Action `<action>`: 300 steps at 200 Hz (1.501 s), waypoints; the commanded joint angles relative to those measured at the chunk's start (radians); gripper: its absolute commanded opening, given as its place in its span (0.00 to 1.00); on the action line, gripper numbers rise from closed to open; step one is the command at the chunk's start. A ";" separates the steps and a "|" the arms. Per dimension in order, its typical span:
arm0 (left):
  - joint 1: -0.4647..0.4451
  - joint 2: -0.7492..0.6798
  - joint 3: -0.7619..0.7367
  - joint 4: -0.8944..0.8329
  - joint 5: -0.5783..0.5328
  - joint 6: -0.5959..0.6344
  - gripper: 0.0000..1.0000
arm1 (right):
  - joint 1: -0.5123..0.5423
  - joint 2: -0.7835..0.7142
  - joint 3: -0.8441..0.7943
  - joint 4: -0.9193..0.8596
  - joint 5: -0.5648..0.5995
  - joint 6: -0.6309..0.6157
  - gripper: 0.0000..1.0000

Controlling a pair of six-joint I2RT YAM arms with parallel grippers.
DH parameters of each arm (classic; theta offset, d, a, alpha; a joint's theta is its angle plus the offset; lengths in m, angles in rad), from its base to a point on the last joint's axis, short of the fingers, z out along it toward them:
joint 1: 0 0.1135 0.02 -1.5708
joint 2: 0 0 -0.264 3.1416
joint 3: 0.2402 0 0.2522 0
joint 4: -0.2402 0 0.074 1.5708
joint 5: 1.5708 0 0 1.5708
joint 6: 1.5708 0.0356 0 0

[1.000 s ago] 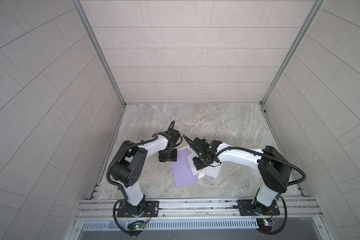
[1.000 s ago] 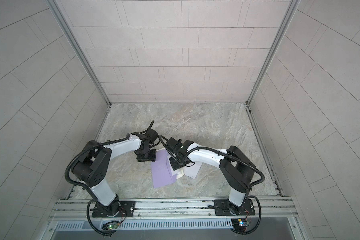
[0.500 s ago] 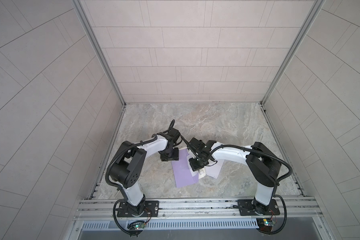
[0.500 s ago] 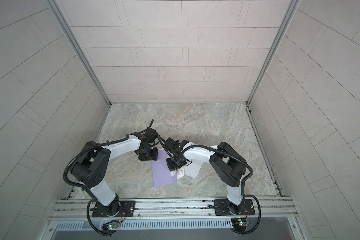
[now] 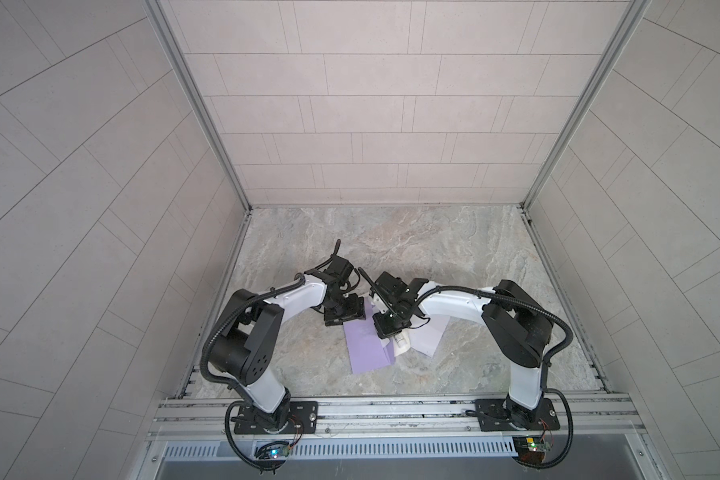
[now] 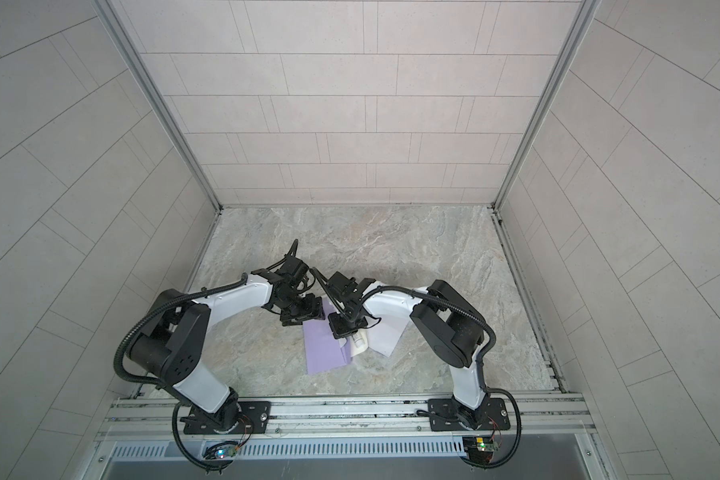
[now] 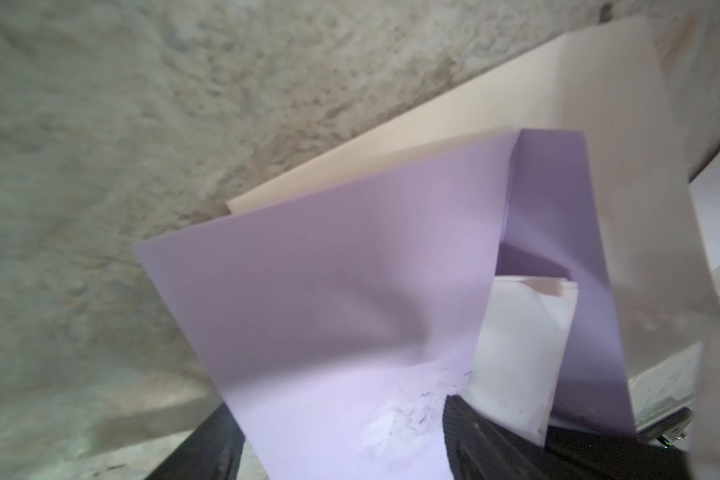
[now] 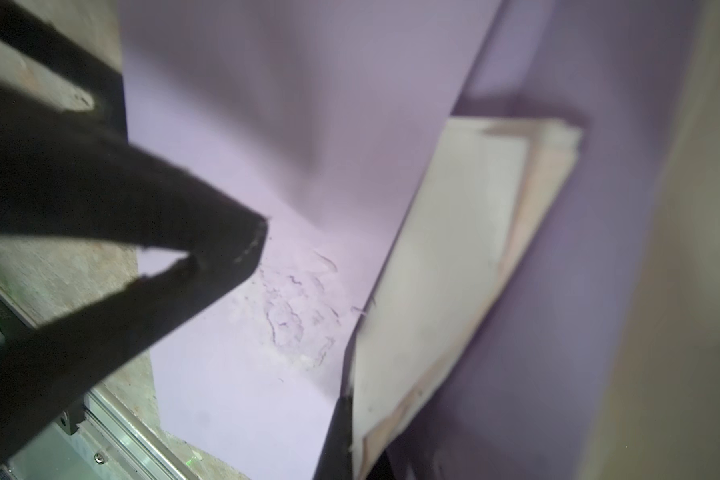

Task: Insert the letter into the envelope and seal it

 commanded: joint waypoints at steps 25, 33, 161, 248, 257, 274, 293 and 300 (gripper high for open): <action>0.014 -0.051 -0.053 -0.112 -0.020 0.011 0.81 | 0.009 -0.003 0.036 -0.027 0.065 -0.009 0.33; 0.013 -0.054 -0.063 -0.114 -0.017 0.007 0.80 | 0.012 -0.006 0.039 -0.038 0.074 -0.010 0.37; -0.004 0.125 -0.013 -0.104 -0.172 0.025 0.45 | 0.025 -0.023 0.122 -0.184 0.167 -0.042 0.45; -0.003 0.103 -0.033 0.043 0.088 0.019 0.63 | -0.017 0.004 0.041 -0.004 0.004 0.008 0.07; 0.000 0.101 -0.034 0.044 0.090 0.019 0.63 | -0.026 0.006 0.033 0.014 -0.013 0.015 0.07; 0.016 0.075 -0.056 0.079 0.115 0.003 0.63 | -0.041 0.003 0.016 0.050 -0.033 0.035 0.06; 0.055 0.022 -0.112 0.167 0.173 -0.045 0.64 | -0.056 -0.005 -0.004 0.091 -0.052 0.054 0.06; 0.069 0.006 -0.131 0.192 0.190 -0.061 0.64 | -0.058 -0.007 -0.006 0.097 -0.056 0.057 0.06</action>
